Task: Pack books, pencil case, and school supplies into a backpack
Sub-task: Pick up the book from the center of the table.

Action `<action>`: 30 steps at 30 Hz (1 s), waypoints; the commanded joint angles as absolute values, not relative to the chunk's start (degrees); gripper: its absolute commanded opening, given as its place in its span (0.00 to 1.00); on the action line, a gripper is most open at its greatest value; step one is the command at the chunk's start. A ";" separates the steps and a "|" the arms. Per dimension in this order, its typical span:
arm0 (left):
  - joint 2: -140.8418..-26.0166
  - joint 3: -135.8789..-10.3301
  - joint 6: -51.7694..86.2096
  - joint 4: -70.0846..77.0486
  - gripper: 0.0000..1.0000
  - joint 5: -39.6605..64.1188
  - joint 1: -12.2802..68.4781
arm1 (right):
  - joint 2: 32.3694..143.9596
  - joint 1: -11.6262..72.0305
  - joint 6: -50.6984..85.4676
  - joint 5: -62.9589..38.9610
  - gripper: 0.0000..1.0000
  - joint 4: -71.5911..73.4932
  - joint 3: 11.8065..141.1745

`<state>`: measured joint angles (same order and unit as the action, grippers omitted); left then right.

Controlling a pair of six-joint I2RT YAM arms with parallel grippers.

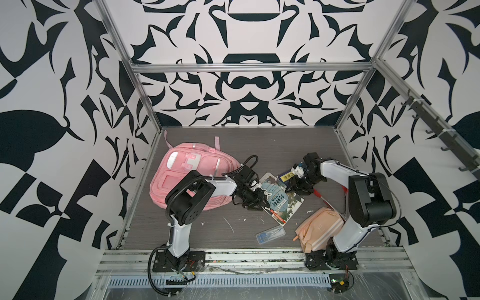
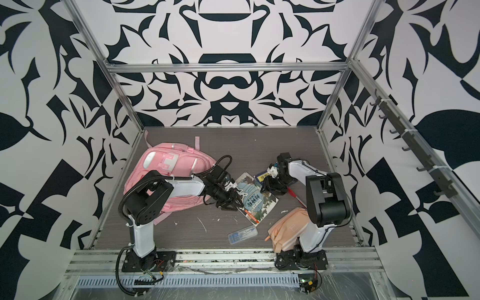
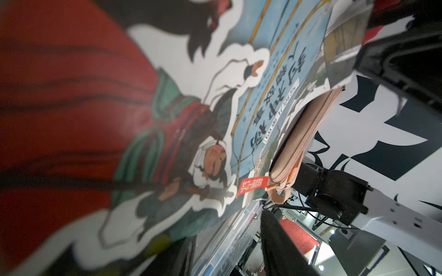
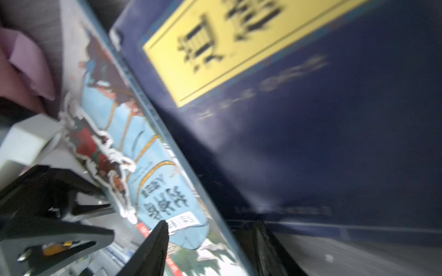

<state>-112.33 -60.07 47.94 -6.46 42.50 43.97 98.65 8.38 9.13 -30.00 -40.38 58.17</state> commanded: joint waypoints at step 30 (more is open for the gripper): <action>-108.48 -91.07 26.88 -67.88 0.99 -15.24 39.10 | 84.69 14.96 8.09 -32.48 0.00 -35.01 63.89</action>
